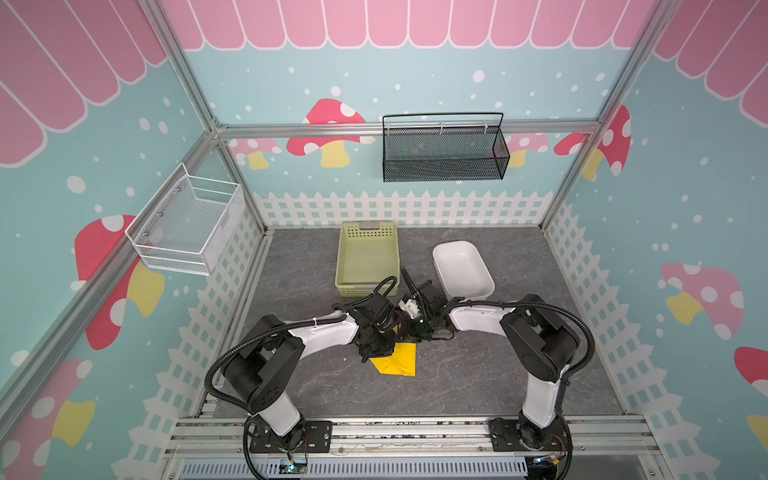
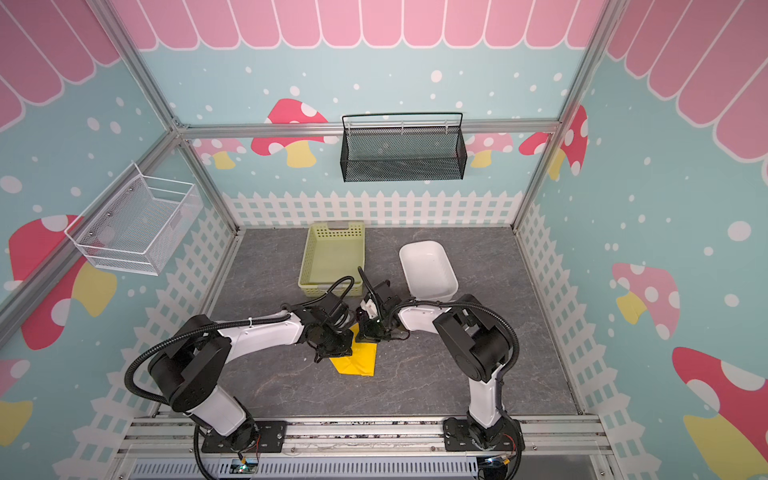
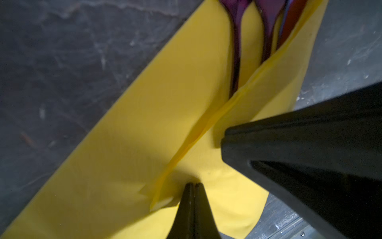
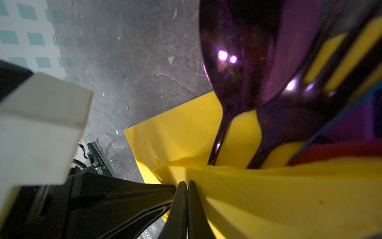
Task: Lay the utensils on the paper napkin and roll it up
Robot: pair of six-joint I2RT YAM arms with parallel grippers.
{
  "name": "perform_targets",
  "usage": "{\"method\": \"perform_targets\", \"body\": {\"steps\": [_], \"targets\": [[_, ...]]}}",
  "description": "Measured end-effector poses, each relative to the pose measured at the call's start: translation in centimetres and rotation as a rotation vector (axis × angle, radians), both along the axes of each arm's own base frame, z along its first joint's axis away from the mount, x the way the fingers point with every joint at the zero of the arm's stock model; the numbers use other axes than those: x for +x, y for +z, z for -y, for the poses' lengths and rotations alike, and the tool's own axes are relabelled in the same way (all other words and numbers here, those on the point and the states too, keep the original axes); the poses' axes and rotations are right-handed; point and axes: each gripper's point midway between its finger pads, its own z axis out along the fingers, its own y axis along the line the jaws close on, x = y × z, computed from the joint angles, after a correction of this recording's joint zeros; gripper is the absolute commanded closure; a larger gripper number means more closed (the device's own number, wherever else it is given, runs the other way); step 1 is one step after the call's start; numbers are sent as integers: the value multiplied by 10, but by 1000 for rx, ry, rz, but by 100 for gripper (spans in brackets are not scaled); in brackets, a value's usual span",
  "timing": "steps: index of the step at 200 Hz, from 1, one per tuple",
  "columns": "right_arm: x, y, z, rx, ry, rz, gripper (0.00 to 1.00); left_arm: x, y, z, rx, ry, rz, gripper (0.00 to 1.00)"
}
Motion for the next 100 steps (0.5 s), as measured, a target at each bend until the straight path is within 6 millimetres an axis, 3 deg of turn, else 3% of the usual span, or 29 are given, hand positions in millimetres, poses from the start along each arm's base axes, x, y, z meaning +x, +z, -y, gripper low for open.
{"method": "perform_targets", "body": {"steps": [100], "targets": [[-1,-4,-1,-49,17,10,80,0,0,0,-16,6,5,100]]}}
